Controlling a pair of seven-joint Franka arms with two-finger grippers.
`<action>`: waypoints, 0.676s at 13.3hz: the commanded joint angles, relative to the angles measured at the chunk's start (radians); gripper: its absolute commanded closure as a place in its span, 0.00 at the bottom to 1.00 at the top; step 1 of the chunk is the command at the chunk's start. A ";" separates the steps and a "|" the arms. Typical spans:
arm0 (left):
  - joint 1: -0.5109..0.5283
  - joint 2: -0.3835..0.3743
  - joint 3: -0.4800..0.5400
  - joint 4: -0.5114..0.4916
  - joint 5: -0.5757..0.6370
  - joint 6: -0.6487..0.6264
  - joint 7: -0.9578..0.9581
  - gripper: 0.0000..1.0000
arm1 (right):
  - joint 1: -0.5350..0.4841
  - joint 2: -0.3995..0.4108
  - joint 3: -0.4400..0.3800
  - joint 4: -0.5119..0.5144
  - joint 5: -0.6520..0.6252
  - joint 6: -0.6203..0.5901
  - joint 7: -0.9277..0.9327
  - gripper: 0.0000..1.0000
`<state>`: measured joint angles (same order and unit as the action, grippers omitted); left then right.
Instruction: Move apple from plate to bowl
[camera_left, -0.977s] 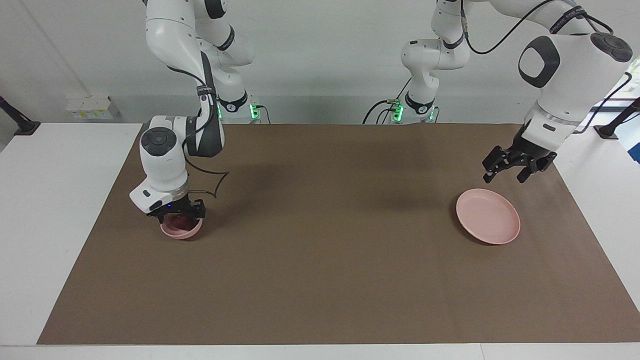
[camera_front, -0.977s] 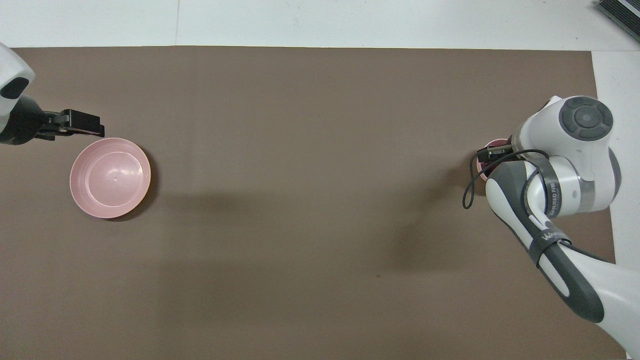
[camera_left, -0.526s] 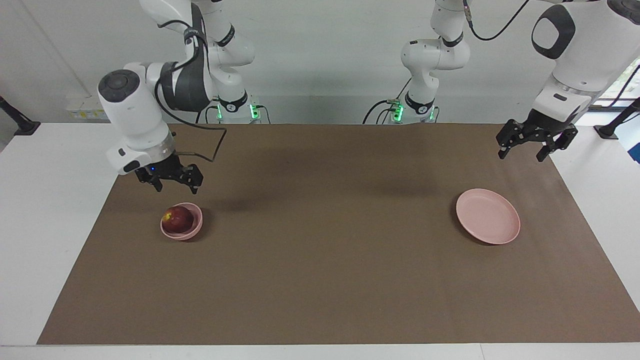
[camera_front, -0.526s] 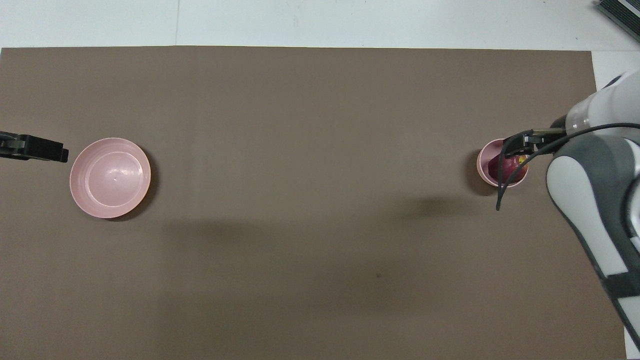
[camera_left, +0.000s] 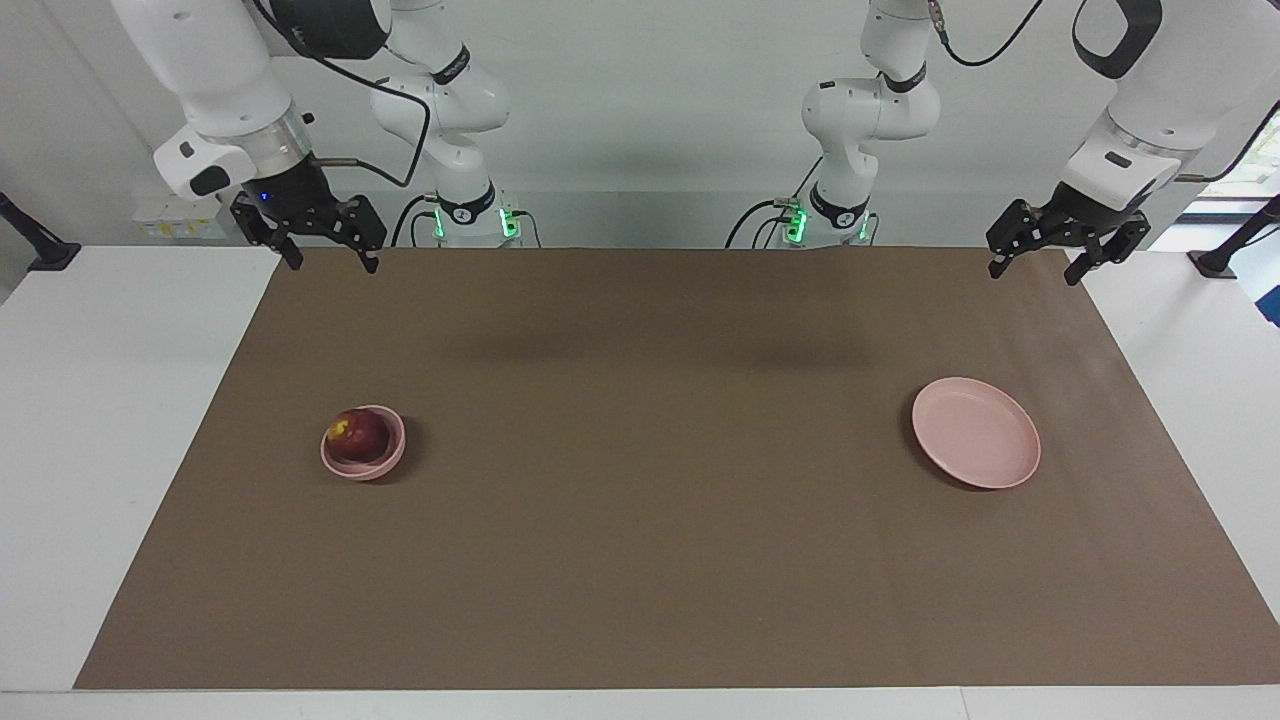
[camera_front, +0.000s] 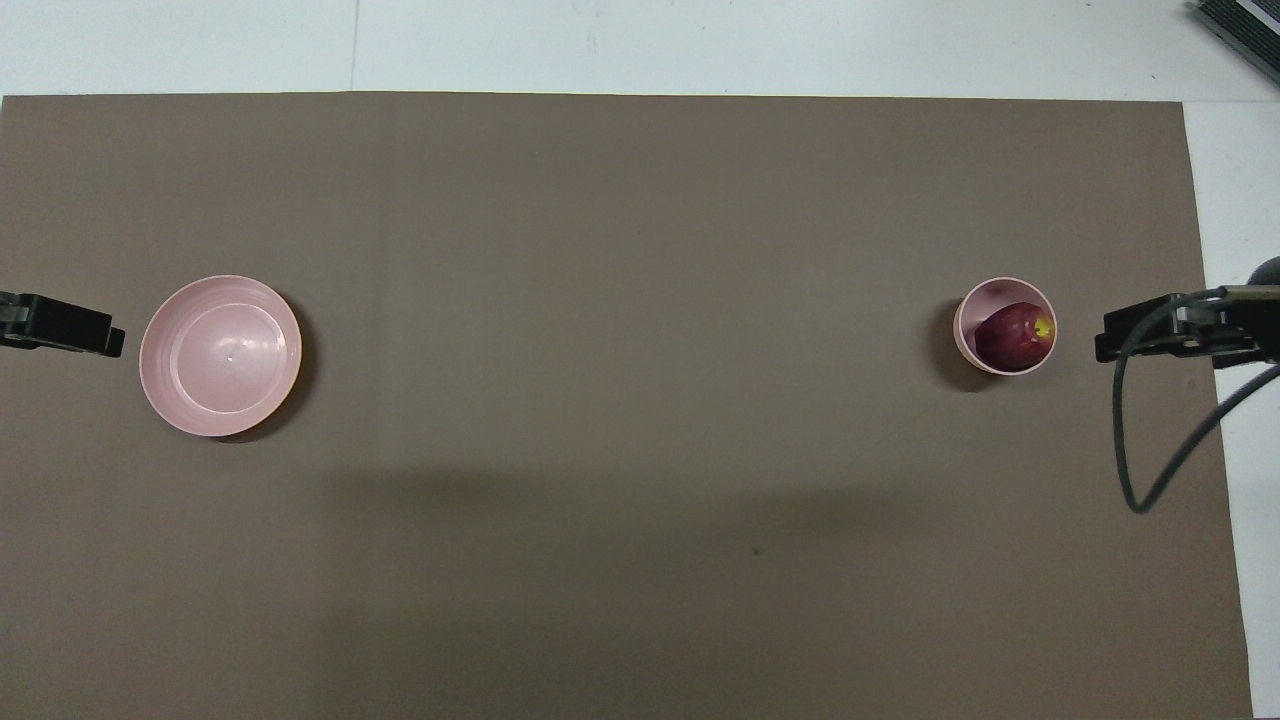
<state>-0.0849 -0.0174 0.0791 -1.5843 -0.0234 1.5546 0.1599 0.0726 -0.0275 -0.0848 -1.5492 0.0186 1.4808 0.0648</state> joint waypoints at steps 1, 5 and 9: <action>-0.006 0.007 0.002 0.018 0.008 -0.022 -0.010 0.00 | -0.016 -0.018 0.005 -0.006 0.026 -0.031 -0.002 0.00; 0.001 0.007 0.005 0.018 0.008 -0.022 -0.007 0.00 | -0.016 -0.026 0.000 -0.019 0.020 -0.053 -0.069 0.00; -0.001 0.007 0.005 0.018 0.008 -0.022 -0.007 0.00 | -0.011 -0.060 -0.003 -0.074 0.000 0.004 -0.105 0.00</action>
<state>-0.0848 -0.0163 0.0832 -1.5843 -0.0234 1.5538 0.1587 0.0693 -0.0472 -0.0900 -1.5701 0.0194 1.4481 -0.0114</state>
